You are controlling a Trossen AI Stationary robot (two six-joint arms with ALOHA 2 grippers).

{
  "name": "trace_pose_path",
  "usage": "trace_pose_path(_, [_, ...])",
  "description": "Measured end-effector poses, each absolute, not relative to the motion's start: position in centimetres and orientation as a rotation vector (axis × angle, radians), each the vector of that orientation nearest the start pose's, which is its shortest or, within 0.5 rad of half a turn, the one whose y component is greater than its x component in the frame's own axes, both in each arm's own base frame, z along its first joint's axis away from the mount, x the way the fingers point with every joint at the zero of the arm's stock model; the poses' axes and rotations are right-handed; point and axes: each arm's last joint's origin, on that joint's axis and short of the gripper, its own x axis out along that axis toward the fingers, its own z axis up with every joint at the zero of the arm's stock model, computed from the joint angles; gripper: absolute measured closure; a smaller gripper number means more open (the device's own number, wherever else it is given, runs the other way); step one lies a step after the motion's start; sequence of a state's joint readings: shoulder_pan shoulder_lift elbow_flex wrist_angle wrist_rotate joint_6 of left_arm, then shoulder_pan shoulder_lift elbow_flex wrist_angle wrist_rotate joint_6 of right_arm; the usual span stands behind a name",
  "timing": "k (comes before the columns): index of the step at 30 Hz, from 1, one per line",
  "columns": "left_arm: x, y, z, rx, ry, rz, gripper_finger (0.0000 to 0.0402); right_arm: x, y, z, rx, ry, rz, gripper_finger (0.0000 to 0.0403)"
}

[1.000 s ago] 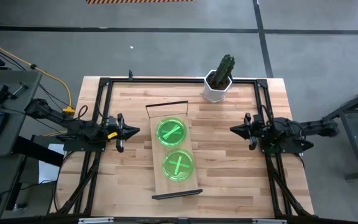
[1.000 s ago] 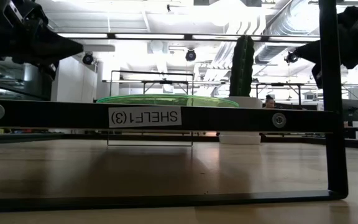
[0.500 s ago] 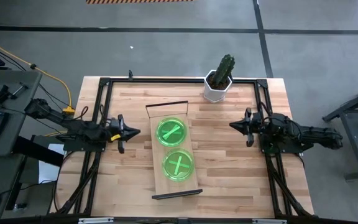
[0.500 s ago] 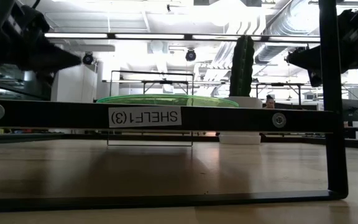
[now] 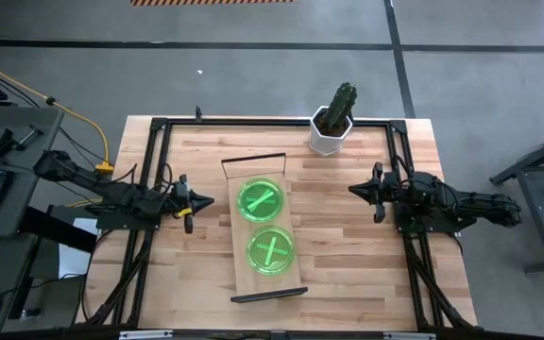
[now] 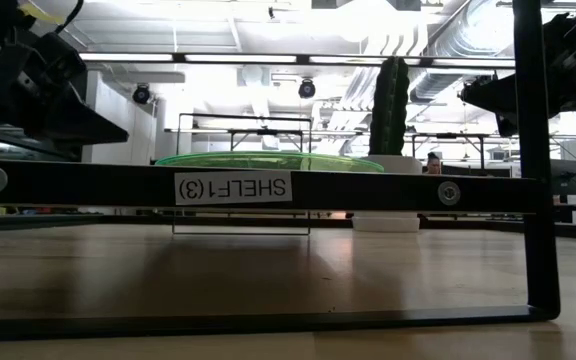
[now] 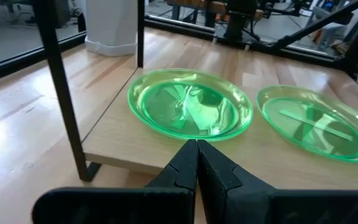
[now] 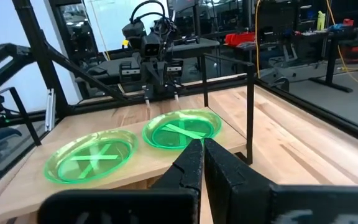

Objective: Place and stack plates onto a shelf
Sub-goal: Return to Home Position

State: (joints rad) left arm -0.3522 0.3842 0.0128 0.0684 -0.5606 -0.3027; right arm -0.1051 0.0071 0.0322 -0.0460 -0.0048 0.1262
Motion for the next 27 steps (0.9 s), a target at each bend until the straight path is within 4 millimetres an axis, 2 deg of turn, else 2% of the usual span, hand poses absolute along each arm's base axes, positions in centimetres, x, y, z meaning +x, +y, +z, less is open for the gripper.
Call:
trace_pose_path(10, [11.2, -2.4, 14.2, -0.169, 0.234, 0.250, 0.0401, 9.6, -1.0, 17.0, 0.270, 0.007, -0.103, 0.0403])
trace_pose_path(16, [11.1, -2.4, 14.3, -0.173, 0.226, 0.249, 0.0401, 9.6, -1.0, 17.0, 0.297, 0.006, -0.103, 0.0403])
trace_pose_path(27, [10.1, -0.4, 16.5, -0.278, -0.022, 0.372, 0.0401, 9.6, -1.0, 17.0, 0.289, 0.006, -0.103, 0.0403])
